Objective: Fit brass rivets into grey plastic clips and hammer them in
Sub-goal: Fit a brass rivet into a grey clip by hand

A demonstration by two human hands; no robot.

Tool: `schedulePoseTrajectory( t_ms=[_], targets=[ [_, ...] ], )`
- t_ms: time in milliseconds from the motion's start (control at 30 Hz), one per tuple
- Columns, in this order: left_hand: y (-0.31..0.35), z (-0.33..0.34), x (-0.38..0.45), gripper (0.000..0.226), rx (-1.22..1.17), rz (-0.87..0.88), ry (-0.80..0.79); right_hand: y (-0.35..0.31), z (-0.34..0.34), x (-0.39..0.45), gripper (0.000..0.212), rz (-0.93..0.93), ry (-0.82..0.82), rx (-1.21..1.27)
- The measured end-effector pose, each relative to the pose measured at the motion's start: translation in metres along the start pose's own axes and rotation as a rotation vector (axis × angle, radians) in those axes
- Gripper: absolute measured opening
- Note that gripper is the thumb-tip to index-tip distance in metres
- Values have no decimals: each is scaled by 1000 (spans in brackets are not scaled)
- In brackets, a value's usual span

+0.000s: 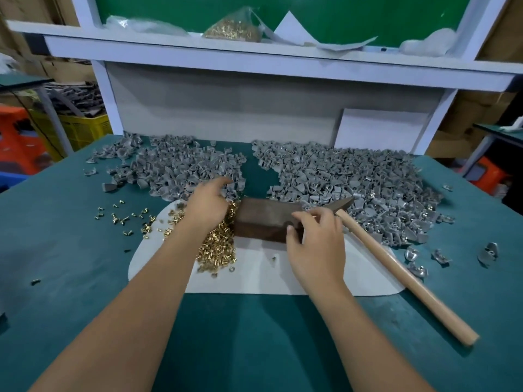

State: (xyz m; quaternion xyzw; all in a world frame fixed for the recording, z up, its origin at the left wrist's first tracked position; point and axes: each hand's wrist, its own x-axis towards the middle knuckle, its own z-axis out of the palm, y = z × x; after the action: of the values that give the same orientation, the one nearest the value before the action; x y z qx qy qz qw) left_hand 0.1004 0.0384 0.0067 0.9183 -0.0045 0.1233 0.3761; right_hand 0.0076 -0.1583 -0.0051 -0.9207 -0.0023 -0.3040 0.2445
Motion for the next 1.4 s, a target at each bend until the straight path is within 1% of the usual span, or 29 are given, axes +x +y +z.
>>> schedulePoseTrajectory(
  t_ms=[67,133,167,233,300,333,400,467,533,667,733,800,867,967,1033,1200,1267,1333,1400],
  targets=[
    [-1,7,11,73,158,18,-85,-4,-2,-1,22,-89,86,9],
    [-3,14,14,71,248,6,-145,-7,-1,-3,20,-187,119,40],
    [-7,16,15,67,305,12,-148,-10,3,-5,20,-233,108,64],
    [-11,19,16,52,385,71,-73,-18,9,-10,19,-323,86,97],
    [-8,15,16,37,393,117,20,-27,11,-14,17,-395,56,130],
    [-6,15,17,35,393,127,45,-31,11,-16,17,-427,36,145],
    [-4,16,18,41,447,116,36,-33,12,-17,20,-473,-3,165],
    [-7,17,18,47,511,80,-5,-32,13,-19,18,-483,-45,173],
    [-10,17,16,47,507,68,-15,-30,13,-20,15,-458,-78,183],
    [-6,14,11,35,491,82,82,-28,11,-19,13,-395,-130,196],
    [-3,6,6,28,490,55,148,-28,11,-19,13,-377,-152,197],
    [-1,-4,-3,31,384,9,232,-29,10,-19,14,-375,-168,191],
    [4,-12,-18,32,142,-19,305,-31,11,-18,14,-393,-184,186],
    [13,-8,-42,26,-243,-20,330,-34,13,-18,15,-408,-180,144],
    [12,-2,-54,23,-364,-6,318,-31,12,-17,15,-362,-144,134],
    [-1,5,-61,25,-441,-19,215,-16,8,-10,15,-209,-29,91],
    [2,5,-62,23,-469,-13,193,-12,7,-7,23,-109,30,22],
    [6,6,-65,21,-470,-3,161,-9,7,-4,33,-2,30,24],
    [10,7,-67,18,-461,-4,140,-6,8,-1,35,84,-28,67]
  ],
)
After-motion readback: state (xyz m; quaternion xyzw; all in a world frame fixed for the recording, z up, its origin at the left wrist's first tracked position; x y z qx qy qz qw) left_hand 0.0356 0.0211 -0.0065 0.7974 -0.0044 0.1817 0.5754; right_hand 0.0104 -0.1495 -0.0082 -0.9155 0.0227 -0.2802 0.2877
